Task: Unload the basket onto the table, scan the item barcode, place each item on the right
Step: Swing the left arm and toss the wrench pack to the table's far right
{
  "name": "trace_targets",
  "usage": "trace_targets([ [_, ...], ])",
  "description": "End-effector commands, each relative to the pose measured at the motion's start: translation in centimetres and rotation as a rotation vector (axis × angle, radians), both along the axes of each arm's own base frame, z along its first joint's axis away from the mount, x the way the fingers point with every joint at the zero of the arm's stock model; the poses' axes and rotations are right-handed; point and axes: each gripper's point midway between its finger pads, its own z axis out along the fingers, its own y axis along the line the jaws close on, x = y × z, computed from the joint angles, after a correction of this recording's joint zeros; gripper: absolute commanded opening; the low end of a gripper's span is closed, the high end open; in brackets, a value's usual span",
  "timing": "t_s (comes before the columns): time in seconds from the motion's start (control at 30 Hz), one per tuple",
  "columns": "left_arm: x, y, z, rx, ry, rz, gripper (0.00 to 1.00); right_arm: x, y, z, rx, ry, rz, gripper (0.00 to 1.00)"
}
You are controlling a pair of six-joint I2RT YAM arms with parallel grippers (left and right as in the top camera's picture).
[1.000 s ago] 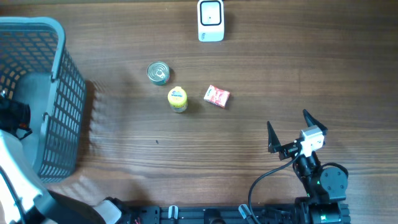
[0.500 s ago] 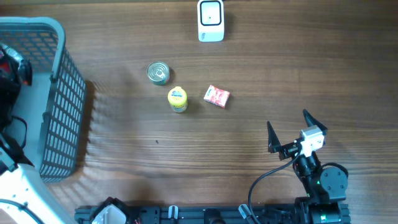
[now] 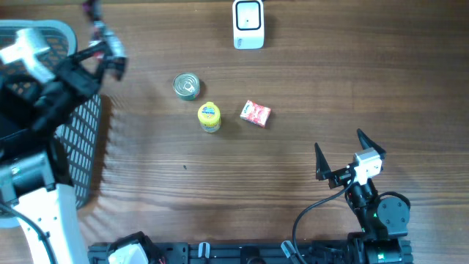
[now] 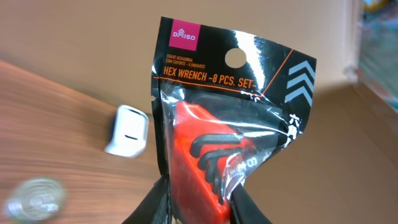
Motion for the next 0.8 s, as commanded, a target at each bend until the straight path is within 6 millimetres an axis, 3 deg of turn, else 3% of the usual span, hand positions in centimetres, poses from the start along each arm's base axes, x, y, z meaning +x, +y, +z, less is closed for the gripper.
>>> trace_targets([
  [0.0,-1.2,-5.0,2.5,-0.032,-0.055,-0.172,0.17,0.0,-0.1,0.0,0.010,0.000,-0.008,1.00],
  [0.17,-2.8,-8.6,6.1,-0.081,-0.171,-0.325,0.15,0.0,-0.1,0.0,0.010,0.000,-0.008,1.00],
  [0.43,-4.5,-9.1,11.5,-0.061,-0.430,-0.368,0.16,0.0,-0.1,0.0,0.010,0.000,-0.008,1.00],
  [0.6,-2.7,-8.8,10.0,-0.083,-0.362,-0.360,0.17,0.0,-0.1,0.0,0.010,0.000,-0.008,1.00],
  [0.77,-0.2,-8.4,7.9,-0.104,-0.297,-0.355,0.25,0.0,-0.1,0.0,0.010,0.000,-0.008,1.00],
])
